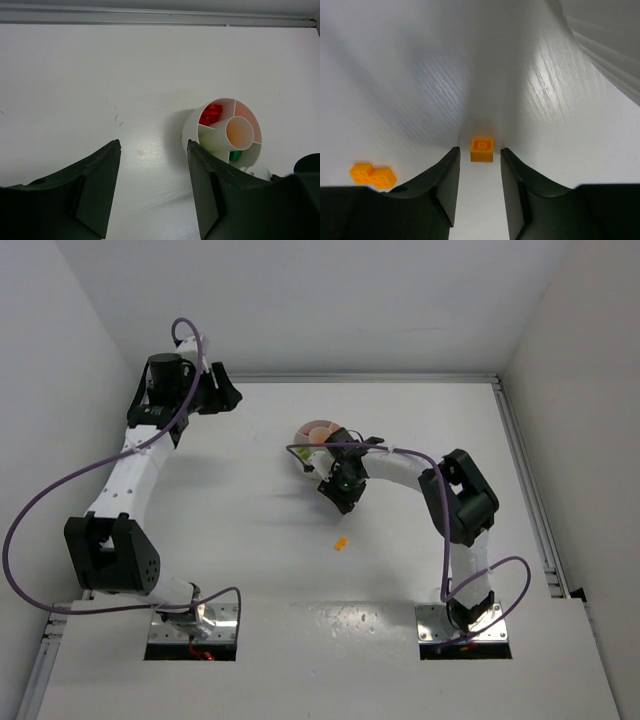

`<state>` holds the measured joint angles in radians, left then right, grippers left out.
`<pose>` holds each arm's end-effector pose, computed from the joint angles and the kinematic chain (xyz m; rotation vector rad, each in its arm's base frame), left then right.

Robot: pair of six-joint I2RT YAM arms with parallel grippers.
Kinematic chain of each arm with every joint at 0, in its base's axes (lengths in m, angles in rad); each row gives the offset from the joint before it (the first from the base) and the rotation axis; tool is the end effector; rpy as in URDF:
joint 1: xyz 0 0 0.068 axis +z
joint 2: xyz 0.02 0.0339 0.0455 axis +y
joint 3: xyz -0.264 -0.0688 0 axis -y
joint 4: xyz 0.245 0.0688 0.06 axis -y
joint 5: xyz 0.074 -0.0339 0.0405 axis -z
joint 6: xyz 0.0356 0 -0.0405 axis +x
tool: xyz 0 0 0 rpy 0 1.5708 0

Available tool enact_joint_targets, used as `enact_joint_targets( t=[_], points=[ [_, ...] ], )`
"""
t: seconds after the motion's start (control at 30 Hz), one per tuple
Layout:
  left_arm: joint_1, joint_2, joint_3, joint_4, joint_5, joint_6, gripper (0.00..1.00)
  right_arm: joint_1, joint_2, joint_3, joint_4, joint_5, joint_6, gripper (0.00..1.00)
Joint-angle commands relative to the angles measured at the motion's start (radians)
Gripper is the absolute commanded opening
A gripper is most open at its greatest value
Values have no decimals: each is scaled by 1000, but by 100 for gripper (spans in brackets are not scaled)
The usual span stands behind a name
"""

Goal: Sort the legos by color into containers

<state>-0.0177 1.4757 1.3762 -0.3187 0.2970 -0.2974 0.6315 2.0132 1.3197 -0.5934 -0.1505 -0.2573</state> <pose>0.3432 -0.0165 0.3678 -0.0860 2.0019 -0.4980 0.3119 0.2348 0.1368 -1.2647 2.5840 0.2896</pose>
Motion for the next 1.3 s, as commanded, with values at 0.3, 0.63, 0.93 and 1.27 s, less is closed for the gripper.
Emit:
enact_joint_targets(
  t=[0.3,0.63,0.93,1.27],
  points=[
    [32,20,-3,18,34,-10,62,20,-112,62,-23,-17,15,11],
    [22,26,-60,36,44,3,62,0,-136,407,-88,-107,38,7],
    [-8,-5,-123,36,24,32,62,-9,59,657,-62,55,72,7],
    [-71,24,-149,27,53,66,62,-27,87,648,-42,134,72,7]
  ],
)
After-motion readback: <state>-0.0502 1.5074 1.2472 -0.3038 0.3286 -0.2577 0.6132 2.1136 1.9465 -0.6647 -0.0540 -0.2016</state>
